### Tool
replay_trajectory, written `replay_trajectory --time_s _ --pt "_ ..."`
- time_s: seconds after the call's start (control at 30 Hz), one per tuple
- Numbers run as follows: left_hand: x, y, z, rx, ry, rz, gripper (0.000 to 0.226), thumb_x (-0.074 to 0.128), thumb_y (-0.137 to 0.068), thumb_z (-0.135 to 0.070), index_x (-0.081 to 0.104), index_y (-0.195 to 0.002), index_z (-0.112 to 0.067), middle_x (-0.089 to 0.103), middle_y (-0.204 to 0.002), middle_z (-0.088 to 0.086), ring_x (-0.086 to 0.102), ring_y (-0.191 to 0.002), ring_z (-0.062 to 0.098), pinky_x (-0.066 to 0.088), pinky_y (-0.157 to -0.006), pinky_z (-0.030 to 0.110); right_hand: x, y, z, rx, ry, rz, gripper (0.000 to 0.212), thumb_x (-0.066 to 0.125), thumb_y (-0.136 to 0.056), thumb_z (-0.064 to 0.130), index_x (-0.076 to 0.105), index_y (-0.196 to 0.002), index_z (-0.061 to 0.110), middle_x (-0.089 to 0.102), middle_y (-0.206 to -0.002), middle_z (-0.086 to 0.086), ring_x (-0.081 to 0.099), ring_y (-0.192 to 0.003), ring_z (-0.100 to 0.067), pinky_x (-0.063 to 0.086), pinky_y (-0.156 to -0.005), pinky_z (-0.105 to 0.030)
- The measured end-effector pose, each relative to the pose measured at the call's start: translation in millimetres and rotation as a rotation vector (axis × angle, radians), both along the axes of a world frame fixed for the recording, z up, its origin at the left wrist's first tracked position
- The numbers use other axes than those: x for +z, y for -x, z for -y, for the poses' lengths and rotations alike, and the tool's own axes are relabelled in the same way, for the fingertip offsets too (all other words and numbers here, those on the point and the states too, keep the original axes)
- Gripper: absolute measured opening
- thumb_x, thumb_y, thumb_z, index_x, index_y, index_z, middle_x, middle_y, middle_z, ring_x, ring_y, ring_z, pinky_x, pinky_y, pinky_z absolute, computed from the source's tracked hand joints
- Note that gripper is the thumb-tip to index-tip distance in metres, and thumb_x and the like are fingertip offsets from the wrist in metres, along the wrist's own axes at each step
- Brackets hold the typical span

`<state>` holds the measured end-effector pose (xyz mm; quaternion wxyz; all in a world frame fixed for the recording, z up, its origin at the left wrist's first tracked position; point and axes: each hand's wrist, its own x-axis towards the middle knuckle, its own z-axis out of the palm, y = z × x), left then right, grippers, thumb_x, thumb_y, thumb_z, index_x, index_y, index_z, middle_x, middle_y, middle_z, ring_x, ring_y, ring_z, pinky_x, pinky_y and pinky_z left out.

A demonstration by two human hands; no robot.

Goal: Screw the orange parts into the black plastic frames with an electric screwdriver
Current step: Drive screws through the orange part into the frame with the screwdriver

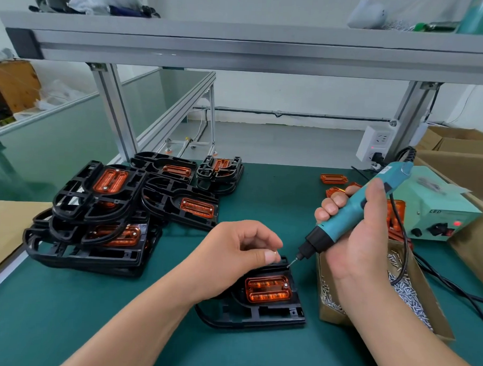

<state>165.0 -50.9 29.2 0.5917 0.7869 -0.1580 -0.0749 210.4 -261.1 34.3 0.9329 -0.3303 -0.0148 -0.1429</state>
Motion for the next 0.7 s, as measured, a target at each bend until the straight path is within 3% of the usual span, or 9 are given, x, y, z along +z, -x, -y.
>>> replay_trajectory --time_s 0.1,0.3,0.47,0.7 --pt "-4 3 7 0.021 -0.105 0.031 0.019 0.074 -0.096 -0.017 0.078 -0.098 -0.035 0.080 -0.094 -0.011 0.075 -0.092 0.007 0.057 -0.086 0.022 0 -1 0 -0.002 -0.025 -0.007 0.036 0.058 -0.106 0.051 0.055 -0.091 0.018 0.048 -0.074 0.000 0.049 -0.063 -0.014 0.046 -0.057 -0.025" --pt "-2 9 13 0.074 -0.257 0.090 0.014 0.068 -0.098 -0.031 0.066 -0.101 -0.045 0.076 -0.096 -0.027 0.070 -0.096 -0.001 0.056 -0.094 0.037 -1 -3 3 -0.030 -0.052 -0.034 0.039 0.060 -0.105 0.053 0.054 -0.090 0.018 0.048 -0.075 0.000 0.049 -0.064 -0.015 0.048 -0.059 -0.026" --pt "-1 14 17 0.034 -0.324 0.073 0.013 0.062 -0.099 -0.033 0.061 -0.106 -0.044 0.074 -0.098 -0.032 0.069 -0.097 0.006 0.056 -0.093 0.043 0 -2 4 -0.023 -0.073 -0.030 0.041 0.060 -0.105 0.055 0.055 -0.090 0.017 0.049 -0.077 -0.001 0.050 -0.065 -0.016 0.048 -0.061 -0.027" --pt "-1 16 20 0.014 -0.351 0.087 0.012 0.061 -0.099 -0.032 0.060 -0.106 -0.041 0.074 -0.097 -0.034 0.067 -0.100 -0.003 0.054 -0.096 0.039 -1 1 1 -0.003 -0.046 -0.012 0.040 0.059 -0.105 0.055 0.055 -0.094 0.017 0.050 -0.077 -0.001 0.050 -0.066 -0.015 0.049 -0.062 -0.027"
